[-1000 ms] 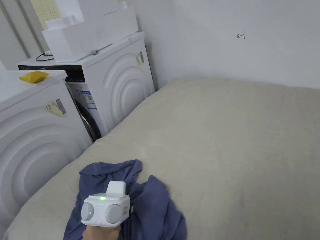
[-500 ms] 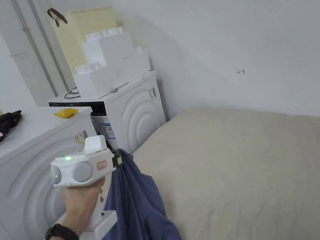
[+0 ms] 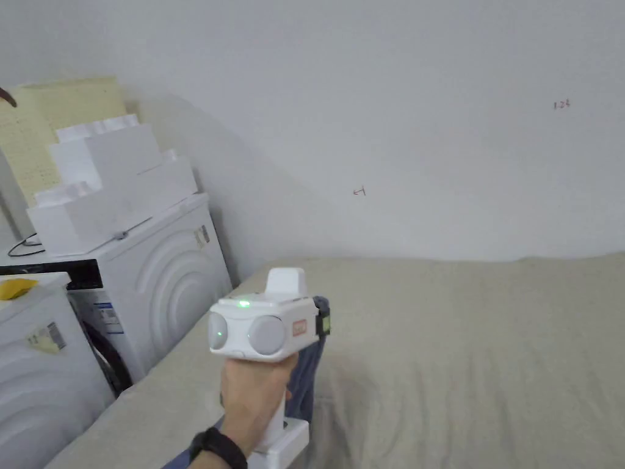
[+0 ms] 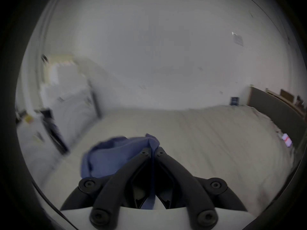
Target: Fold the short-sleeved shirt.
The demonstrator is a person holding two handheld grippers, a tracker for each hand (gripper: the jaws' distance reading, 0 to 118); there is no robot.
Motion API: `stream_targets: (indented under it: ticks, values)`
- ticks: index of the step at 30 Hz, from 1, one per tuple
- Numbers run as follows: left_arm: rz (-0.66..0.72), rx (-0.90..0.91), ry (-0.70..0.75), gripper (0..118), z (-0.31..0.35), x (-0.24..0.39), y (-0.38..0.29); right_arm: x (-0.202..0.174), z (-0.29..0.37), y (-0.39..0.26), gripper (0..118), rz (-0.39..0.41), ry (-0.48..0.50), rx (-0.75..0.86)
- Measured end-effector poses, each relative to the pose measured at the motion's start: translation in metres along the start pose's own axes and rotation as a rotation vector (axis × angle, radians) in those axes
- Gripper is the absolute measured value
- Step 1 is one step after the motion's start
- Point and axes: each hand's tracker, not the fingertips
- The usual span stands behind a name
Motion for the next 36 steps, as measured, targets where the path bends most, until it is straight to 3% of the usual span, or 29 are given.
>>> stream_targets:
  ticks: [3, 10, 12, 17, 18, 22, 25, 30, 36]
  values:
    - [0.023, -0.167, -0.174, 0, -0.058, 0.095, -0.067, 0.011, 0.006, -0.001, 4, -0.024, -0.027, 0.005]
    - [-0.099, -0.315, -0.612, 0, -0.056, 0.347, -0.177, 0.045, 0.024, 0.003, 4, -0.068, -0.12, 0.039]
    - [-0.12, -0.355, -0.733, 0, -0.04, 0.398, -0.19, 0.052, 0.032, 0.005, 4, -0.072, -0.146, 0.054]
    - [-0.27, -0.362, -0.803, 1, -0.019, 0.459, -0.219, 0.059, 0.044, 0.006, 4, -0.038, -0.207, 0.075]
    - [-0.266, -0.362, -0.793, 9, -0.015, 0.457, -0.22, 0.06, 0.044, 0.007, 4, -0.038, -0.205, 0.076]
    - [-0.232, -0.216, -0.715, 60, 0.001, 0.385, -0.199, 0.053, 0.037, 0.016, 4, 0.012, -0.189, 0.093]
    - [-0.248, -0.098, -0.567, 61, 0.025, 0.301, -0.165, 0.04, 0.024, 0.03, 4, 0.062, -0.132, 0.11]
    - [-0.069, 0.05, -0.335, 62, 0.099, 0.156, -0.123, -0.003, -0.001, 0.06, 4, 0.168, -0.005, 0.159]
    - [-0.039, 0.146, -0.166, 62, 0.184, 0.08, -0.13, -0.057, -0.021, 0.082, 4, 0.302, 0.106, 0.179]
